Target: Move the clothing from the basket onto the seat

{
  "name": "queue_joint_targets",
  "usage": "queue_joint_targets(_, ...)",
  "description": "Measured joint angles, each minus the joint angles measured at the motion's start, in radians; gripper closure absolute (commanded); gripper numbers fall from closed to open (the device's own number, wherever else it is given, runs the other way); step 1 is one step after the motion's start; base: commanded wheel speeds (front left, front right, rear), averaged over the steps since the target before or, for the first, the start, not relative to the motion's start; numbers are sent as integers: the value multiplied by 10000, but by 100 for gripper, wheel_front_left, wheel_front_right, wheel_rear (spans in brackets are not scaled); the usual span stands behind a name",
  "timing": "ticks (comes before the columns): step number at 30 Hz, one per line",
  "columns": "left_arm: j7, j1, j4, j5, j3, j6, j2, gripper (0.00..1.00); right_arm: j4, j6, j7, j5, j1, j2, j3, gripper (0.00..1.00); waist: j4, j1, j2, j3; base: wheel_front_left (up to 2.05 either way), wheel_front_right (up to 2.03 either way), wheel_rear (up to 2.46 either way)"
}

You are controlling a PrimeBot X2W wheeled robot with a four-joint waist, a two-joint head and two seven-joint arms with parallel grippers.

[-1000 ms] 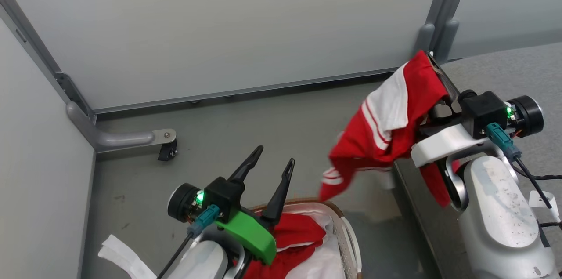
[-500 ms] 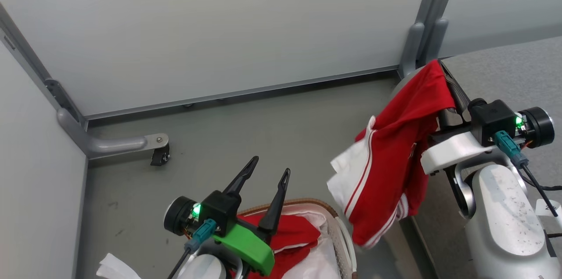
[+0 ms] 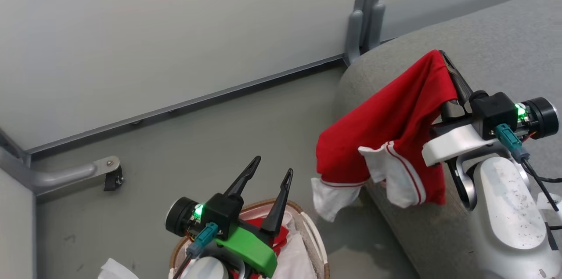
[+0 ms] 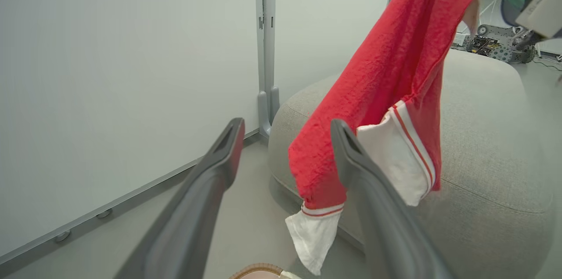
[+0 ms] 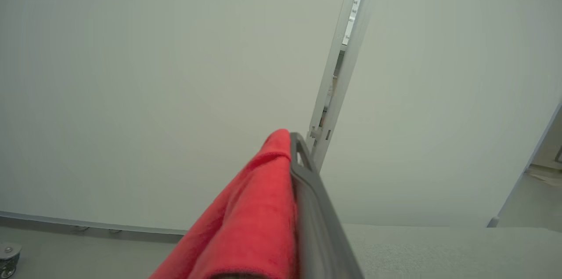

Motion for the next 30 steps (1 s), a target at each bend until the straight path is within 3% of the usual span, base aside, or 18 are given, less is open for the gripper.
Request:
queue_joint_targets(11,0,-339,-38,196,-232,-38,-33,0,-138,0,-2,-222,-323,-10,-374,100,-1554,0,0,579,0,0,0)
queue_joint_targets(21,0,-1034,31,464,-433,-40,-13,0,-165,0,0,-234,-1612,-42,-882,100,-1836,0,0,1826,0,0,0)
queue_joint_targets(25,0,-1369,12,587,-408,-40,121,0,-29,0,-2,-234,-2942,-543,-1415,100,-1686,0,0,2375,0,0,0)
queue_joint_targets(30,0,-1728,-142,719,-359,-40,263,0,537,0,-2,-468,-4940,-1954,-1988,100,-1368,0,0,3037,0,0,0)
